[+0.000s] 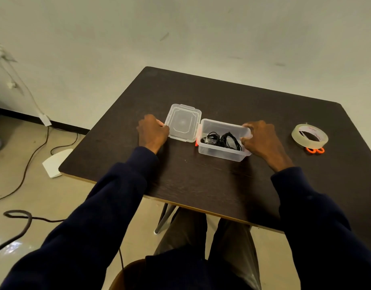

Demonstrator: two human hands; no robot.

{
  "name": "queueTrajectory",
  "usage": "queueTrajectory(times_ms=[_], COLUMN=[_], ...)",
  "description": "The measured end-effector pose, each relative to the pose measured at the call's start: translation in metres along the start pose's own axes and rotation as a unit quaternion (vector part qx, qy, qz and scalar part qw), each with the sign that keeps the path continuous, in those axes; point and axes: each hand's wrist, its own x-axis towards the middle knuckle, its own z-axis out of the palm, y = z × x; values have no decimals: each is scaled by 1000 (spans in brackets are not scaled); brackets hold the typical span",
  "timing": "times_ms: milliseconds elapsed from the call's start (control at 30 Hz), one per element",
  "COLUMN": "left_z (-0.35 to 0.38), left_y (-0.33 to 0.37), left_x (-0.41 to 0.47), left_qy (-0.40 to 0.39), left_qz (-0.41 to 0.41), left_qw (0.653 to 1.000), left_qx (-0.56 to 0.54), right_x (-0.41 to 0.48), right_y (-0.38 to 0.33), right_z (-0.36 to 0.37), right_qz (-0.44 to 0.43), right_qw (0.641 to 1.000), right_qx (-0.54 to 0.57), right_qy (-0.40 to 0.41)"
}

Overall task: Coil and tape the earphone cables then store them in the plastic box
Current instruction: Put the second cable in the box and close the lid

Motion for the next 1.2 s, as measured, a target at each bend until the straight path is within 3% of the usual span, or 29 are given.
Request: queueTrajectory(times_ms=[200,333,467,533,600,700,800,900,1033,1200], left_z=[-5,-12,-9,-3,5,15,20,19,15,18], left_y=[12,19,23,21,14,2,-4,-2,4,11], left_x=[-6,-18,-40,-51,-62,-75,-87,-91,-83,-66], left_qy=[96,149,134,119,91,55,3,4,24,-39], left_qz=[69,152,249,306,336,366,354,340,251,92], left_qw=[984,943,902,900,905,905,918,924,941,961], left_qx=[-137,-257,-327,-288,-243,-208,-181,-172,-225,-258], right_x=[-6,-9,-6,-6,-9,-11,-15,-20,-28,-32], right_y=[-5,-12,-19,-19,-20,-15,-19,-23,-26,-20], right_z=[-3,-1,-7,-10,-14,-18,-16,-9,-5,-4], right_qz=[-28,-32,-30,19,90,145,136,82,92,134], right_qw=[999,999,995,978,931,889,915,951,944,934], right_qx=[-14,2,79,199,341,424,372,294,315,331], right_qy=[-30,-35,-43,-67,-97,-98,-76,-43,-29,4])
